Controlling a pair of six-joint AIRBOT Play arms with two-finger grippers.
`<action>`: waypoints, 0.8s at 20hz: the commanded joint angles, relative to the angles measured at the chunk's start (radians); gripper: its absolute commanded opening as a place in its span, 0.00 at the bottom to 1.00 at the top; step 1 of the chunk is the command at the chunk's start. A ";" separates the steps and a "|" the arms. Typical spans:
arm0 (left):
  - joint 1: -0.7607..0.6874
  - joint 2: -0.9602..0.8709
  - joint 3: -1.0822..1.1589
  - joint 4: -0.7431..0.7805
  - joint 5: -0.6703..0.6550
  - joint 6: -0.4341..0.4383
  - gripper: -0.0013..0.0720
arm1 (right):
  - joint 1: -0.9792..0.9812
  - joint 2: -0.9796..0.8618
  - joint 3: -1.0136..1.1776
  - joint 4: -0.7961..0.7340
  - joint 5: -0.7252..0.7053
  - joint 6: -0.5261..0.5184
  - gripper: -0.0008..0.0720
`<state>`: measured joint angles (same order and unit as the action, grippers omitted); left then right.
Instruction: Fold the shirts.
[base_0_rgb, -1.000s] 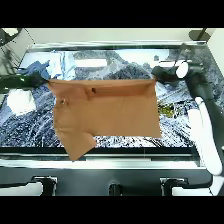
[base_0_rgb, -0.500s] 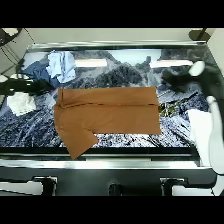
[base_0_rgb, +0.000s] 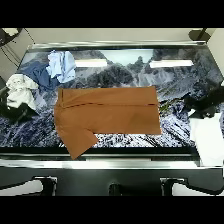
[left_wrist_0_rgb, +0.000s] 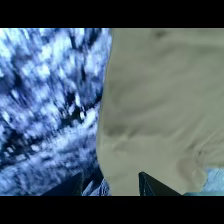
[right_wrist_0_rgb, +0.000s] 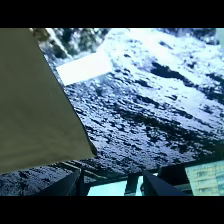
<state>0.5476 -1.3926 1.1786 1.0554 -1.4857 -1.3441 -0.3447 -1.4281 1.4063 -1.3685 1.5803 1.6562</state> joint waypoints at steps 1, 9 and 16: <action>0.017 0.080 -0.264 0.000 0.112 0.055 0.62 | -0.012 0.044 -0.151 0.058 -0.050 -0.027 0.61; -0.111 0.067 -0.425 -0.071 0.384 0.087 0.53 | -0.012 0.045 -0.178 0.068 -0.088 -0.049 0.61; -0.190 0.013 -0.425 -0.140 0.492 0.061 0.52 | -0.012 0.045 -0.181 0.067 -0.079 -0.051 0.61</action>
<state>0.3901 -1.3571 0.7589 0.9157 -1.0557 -1.2758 -0.3569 -1.3834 1.2270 -1.3022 1.4963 1.6073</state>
